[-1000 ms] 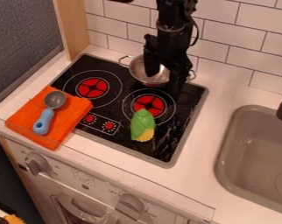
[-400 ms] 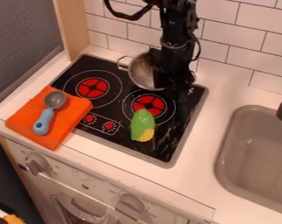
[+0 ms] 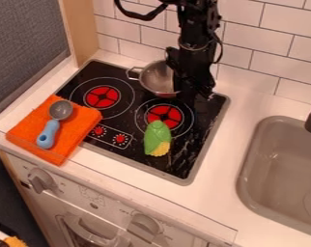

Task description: Put the silver pot on the left burner

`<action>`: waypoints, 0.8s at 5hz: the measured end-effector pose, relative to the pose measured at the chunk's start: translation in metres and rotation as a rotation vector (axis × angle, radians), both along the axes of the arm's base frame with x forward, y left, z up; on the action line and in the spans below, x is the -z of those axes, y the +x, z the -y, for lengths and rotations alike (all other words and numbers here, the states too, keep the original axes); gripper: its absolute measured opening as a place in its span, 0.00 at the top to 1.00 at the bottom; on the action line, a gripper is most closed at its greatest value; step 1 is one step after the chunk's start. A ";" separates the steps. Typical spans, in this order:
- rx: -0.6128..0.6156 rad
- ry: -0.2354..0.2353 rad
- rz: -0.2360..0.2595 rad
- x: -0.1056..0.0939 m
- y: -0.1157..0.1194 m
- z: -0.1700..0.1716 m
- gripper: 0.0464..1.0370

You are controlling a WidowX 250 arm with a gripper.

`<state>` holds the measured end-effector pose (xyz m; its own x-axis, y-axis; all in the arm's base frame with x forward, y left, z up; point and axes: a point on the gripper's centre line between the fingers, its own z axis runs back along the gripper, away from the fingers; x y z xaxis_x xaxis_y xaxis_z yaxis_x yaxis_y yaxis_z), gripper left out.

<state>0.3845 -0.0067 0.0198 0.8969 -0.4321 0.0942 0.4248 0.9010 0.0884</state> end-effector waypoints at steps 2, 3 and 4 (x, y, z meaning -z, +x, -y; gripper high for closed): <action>-0.065 -0.118 0.062 -0.058 -0.006 -0.019 0.97; -0.139 -0.141 0.084 -0.074 -0.009 -0.054 0.97; -0.231 -0.119 0.075 -0.073 -0.020 -0.101 0.97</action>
